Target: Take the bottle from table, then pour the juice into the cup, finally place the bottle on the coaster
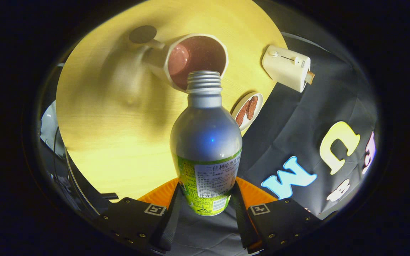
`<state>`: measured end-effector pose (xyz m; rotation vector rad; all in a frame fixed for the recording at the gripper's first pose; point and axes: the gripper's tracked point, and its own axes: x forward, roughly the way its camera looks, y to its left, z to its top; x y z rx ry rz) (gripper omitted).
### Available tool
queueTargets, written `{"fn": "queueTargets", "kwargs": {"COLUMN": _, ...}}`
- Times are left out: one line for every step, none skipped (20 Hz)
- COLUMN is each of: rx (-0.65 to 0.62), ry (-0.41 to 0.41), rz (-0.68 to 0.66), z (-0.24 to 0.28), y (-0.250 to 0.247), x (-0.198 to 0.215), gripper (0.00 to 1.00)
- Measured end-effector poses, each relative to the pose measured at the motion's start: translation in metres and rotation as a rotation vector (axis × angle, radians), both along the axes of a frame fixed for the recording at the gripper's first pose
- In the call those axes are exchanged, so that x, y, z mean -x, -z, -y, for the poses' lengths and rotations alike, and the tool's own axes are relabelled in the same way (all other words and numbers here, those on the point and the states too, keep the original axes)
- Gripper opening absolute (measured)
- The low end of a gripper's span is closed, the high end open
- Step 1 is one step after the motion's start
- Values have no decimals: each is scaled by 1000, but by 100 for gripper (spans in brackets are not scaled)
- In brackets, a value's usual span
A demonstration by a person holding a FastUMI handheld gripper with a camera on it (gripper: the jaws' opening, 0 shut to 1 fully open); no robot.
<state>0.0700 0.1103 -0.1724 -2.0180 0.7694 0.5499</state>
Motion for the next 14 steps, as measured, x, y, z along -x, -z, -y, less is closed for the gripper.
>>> {"fn": "queueTargets", "kwargs": {"rx": -33, "ry": 18, "rz": -2, "z": 3, "y": 4, "x": 3, "gripper": 71}}
{"fn": "queueTargets", "kwargs": {"rx": -60, "ry": 33, "rz": -5, "z": 5, "y": 8, "x": 6, "gripper": 71}}
{"fn": "queueTargets", "kwargs": {"rx": -93, "ry": 48, "rz": -6, "z": 6, "y": 12, "x": 8, "gripper": 71}}
{"fn": "queueTargets", "kwargs": {"rx": -125, "ry": 59, "rz": -1, "z": 7, "y": 16, "x": 9, "gripper": 71}}
{"fn": "queueTargets", "kwargs": {"rx": -161, "ry": 68, "rz": 2, "z": 8, "y": 19, "x": 10, "gripper": 71}}
{"fn": "queueTargets", "kwargs": {"rx": -194, "ry": 85, "rz": -1, "z": 8, "y": 24, "x": 13, "gripper": 71}}
{"fn": "queueTargets", "kwargs": {"rx": -223, "ry": 101, "rz": -2, "z": 9, "y": 26, "x": 15, "gripper": 71}}
{"fn": "queueTargets", "kwargs": {"rx": -257, "ry": 120, "rz": -5, "z": 9, "y": 31, "x": 17, "gripper": 71}}
{"fn": "queueTargets", "kwargs": {"rx": -297, "ry": 136, "rz": -8, "z": 8, "y": 35, "x": 19, "gripper": 71}}
{"fn": "queueTargets", "kwargs": {"rx": -330, "ry": 146, "rz": -13, "z": 6, "y": 39, "x": 19, "gripper": 71}}
{"fn": "queueTargets", "kwargs": {"rx": -374, "ry": 157, "rz": -28, "z": 3, "y": 44, "x": 22, "gripper": 71}}
{"fn": "queueTargets", "kwargs": {"rx": -428, "ry": 178, "rz": -51, "z": 1, "y": 51, "x": 24, "gripper": 71}}
{"fn": "queueTargets", "kwargs": {"rx": -469, "ry": 198, "rz": -61, "z": 0, "y": 55, "x": 27, "gripper": 71}}
{"fn": "queueTargets", "kwargs": {"rx": -499, "ry": 210, "rz": -62, "z": 0, "y": 56, "x": 27, "gripper": 71}}
